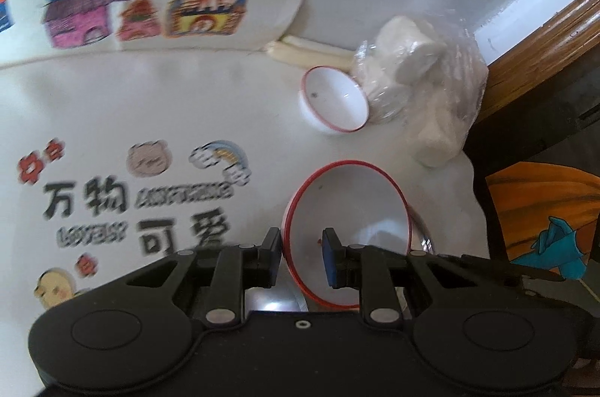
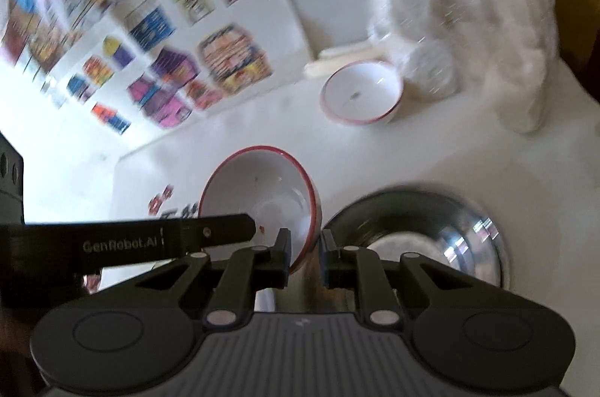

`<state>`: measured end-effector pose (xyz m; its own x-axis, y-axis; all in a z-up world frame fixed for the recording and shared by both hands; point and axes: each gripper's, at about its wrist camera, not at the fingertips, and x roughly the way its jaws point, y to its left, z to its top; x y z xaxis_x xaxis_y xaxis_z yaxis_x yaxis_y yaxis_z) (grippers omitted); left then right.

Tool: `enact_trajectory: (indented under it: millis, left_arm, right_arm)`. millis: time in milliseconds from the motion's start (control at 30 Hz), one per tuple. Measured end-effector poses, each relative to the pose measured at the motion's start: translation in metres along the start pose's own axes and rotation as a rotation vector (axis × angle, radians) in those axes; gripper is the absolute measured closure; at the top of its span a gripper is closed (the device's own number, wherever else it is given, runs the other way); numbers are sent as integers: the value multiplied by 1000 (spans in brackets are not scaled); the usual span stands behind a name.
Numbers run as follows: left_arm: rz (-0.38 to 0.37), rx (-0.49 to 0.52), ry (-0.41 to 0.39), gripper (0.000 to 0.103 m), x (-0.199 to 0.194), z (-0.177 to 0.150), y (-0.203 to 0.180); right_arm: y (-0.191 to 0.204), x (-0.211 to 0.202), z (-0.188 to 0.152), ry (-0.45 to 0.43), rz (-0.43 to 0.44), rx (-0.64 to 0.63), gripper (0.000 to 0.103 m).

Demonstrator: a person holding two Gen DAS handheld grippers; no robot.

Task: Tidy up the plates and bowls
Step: 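Carry the white bowl into the steel bowl and open both grippers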

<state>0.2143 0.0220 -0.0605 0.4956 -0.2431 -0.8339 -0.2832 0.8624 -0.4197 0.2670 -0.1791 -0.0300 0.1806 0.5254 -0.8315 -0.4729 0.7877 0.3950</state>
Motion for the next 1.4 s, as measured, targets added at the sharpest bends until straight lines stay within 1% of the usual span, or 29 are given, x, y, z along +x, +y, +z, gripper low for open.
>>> enact_trajectory:
  millis: [133,300,533,800,933,1400]
  left_arm:
    - [7,-21,20,79,-12,-14,20]
    - [29,-49,53,79,-17,-29,40]
    - [79,-57,106,79,-14,-40,54]
    - [109,-47,156,79,-2,-39,61]
    - [112,-45,177,79,3,-40,62]
    - [133,-32,181,76,5,-36,60]
  right_arm:
    - [19,5,-16,47,14,-29,85]
    - [38,17,-31,111,15,-59,85]
    - [55,35,-41,172,1,-82,85]
    - [58,50,-47,201,-22,-77,85]
    - [57,54,-48,203,-31,-74,85]
    - [53,61,-51,206,-48,-53,85]
